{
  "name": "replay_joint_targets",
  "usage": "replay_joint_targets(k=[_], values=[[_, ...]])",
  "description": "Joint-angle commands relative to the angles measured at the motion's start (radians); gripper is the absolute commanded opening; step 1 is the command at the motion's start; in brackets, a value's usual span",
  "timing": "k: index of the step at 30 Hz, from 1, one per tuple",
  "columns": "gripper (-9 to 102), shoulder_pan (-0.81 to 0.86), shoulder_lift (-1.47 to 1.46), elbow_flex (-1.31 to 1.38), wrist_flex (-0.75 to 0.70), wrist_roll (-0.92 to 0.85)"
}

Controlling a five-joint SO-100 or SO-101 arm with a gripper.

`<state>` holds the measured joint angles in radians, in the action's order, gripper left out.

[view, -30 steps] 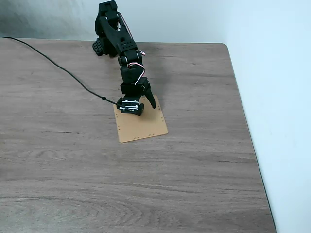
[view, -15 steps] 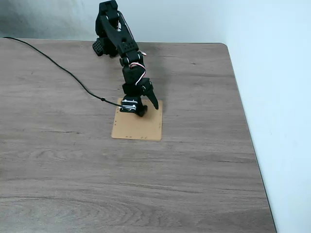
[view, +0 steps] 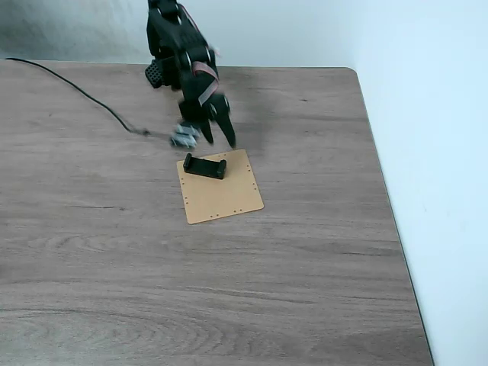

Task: Grasp a black block and then place it on the board.

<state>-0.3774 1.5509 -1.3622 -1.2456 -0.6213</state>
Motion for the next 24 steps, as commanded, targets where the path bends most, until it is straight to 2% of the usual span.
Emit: replay_joint_targets(k=[1, 3, 8, 12, 15, 24], values=[[7, 0.011, 0.163, -0.054, -0.031, 0.080], [0, 0.025, 0.253, -0.179, 0.023, 0.155], [0, 0.057, 0.514, -0.529, 0.236, 0.400], [0, 0.060, 0.683, -0.712, 0.276, 0.416], [0, 0.063, 0.821, -0.867, 0.379, 0.434], [0, 0.097, 1.163, -1.186, 0.390, 0.571]])
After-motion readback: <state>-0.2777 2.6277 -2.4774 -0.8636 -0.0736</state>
